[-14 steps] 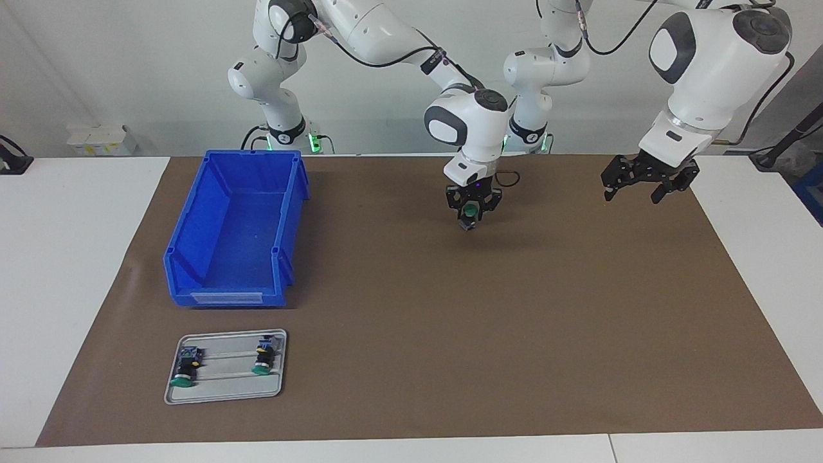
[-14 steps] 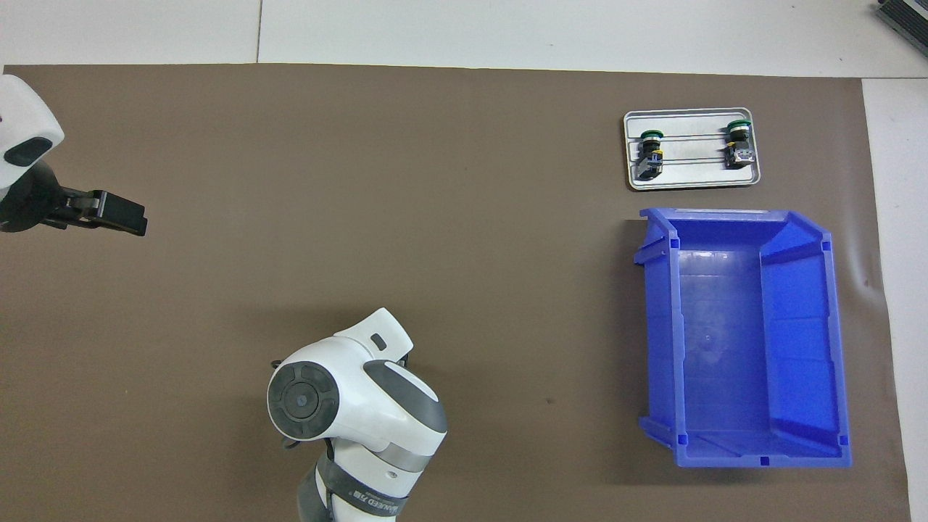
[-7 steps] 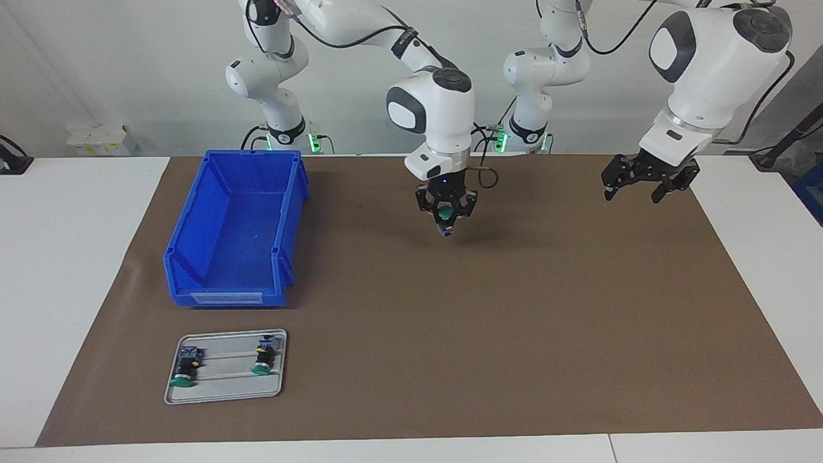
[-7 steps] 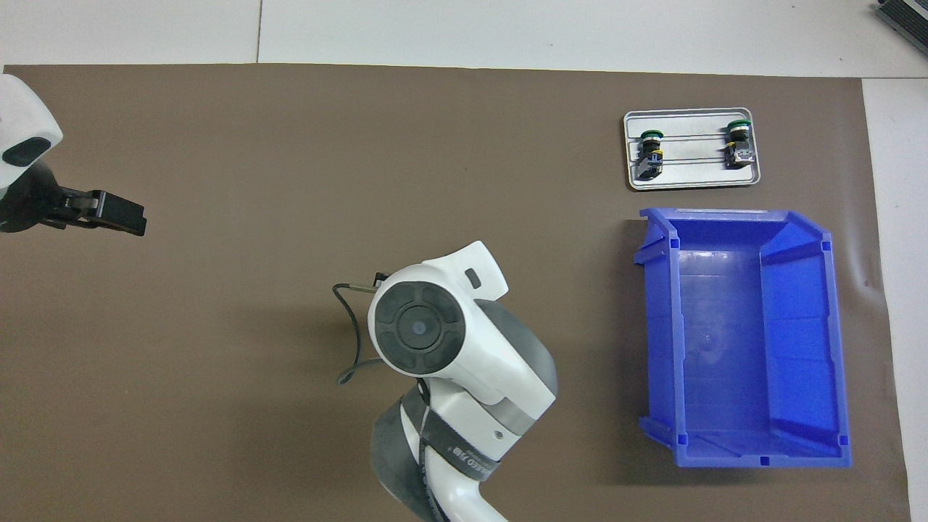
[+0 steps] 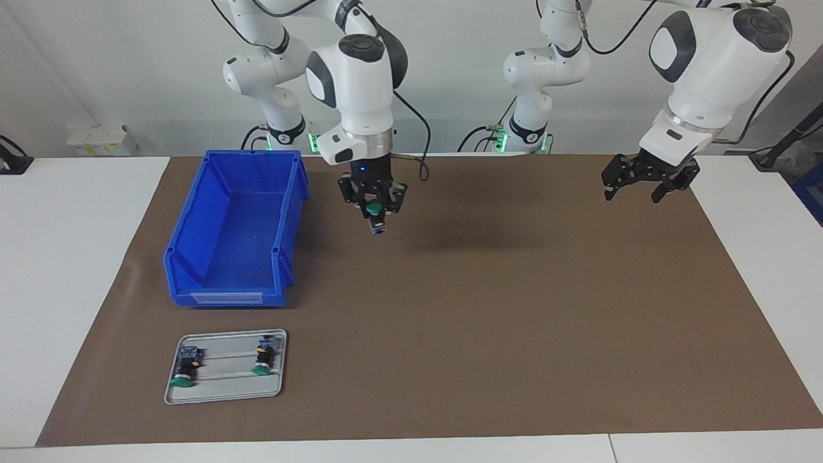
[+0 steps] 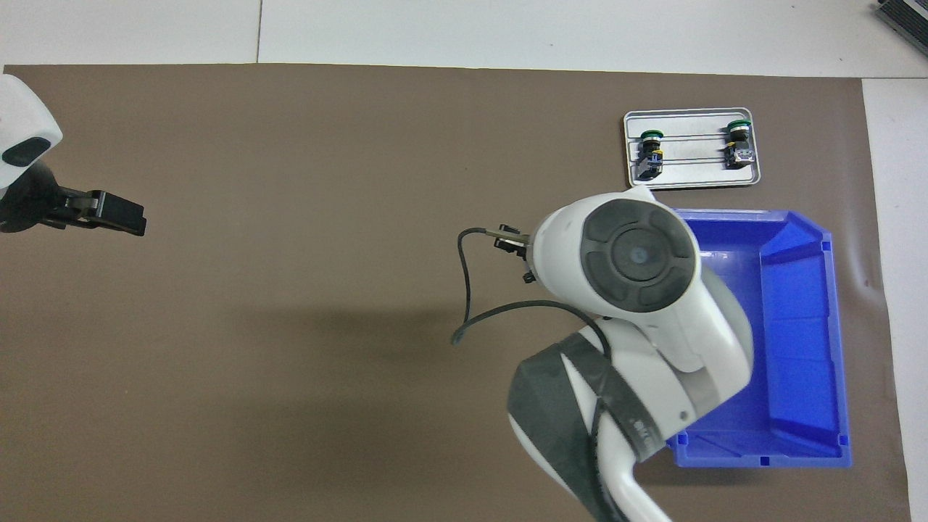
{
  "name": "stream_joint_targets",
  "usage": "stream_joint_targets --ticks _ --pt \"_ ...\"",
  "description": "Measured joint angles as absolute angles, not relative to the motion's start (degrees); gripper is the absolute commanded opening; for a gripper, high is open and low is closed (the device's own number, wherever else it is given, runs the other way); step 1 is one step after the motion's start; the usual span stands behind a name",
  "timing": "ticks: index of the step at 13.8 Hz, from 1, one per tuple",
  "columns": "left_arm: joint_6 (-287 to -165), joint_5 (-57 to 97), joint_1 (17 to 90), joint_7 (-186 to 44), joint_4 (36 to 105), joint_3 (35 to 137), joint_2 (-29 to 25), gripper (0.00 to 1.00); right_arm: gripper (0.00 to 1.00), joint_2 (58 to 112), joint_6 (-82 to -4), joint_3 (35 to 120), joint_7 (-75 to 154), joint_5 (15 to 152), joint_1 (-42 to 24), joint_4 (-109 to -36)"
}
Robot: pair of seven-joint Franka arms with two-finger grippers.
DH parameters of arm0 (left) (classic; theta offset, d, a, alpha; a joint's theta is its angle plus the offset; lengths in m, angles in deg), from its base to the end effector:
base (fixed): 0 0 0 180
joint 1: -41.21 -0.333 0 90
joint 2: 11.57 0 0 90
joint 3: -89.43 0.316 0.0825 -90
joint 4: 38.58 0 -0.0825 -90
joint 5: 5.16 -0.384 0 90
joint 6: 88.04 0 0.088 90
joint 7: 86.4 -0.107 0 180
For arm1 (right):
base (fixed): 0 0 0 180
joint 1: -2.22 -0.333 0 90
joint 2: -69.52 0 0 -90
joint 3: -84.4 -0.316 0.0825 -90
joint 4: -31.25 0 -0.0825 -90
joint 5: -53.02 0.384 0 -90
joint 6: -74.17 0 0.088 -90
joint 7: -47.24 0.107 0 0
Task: Place and press button with both arms
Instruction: 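Carry the green part with the right gripper over the blue bin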
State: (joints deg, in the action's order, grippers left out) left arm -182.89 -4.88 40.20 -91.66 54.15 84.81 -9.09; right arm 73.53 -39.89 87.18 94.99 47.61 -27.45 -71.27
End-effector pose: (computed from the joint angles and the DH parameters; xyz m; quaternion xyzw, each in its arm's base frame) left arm 0.5722 -0.0357 0.5850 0.9970 -0.0771 -0.0030 0.0042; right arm 0.5351 0.2656 0.5181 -0.9832 0.1642 -0.0800 0.0032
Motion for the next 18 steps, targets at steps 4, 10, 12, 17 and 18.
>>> stream_joint_targets --ticks 4,10,12,17,18 --pt "-182.9 -4.9 40.2 -91.7 54.2 84.8 -9.1 1.0 0.0 70.2 -36.4 87.3 76.7 48.2 -18.5 -73.0" --pt "-182.9 -4.9 40.2 -91.7 54.2 84.8 -9.1 1.0 0.0 71.1 -37.4 87.4 44.7 51.3 -5.6 -75.9" --pt "-182.9 -4.9 40.2 -91.7 54.2 84.8 -9.1 1.0 0.0 73.0 -40.3 87.4 39.1 51.5 -3.3 -76.3" --pt "-182.9 -4.9 40.2 -91.7 54.2 84.8 -9.1 1.0 0.0 77.9 -44.7 87.4 31.7 51.5 -1.4 -78.5" --pt "-182.9 -4.9 40.2 -91.7 54.2 84.8 -9.1 1.0 0.0 78.1 -46.2 87.3 30.7 51.5 -1.4 -79.7"
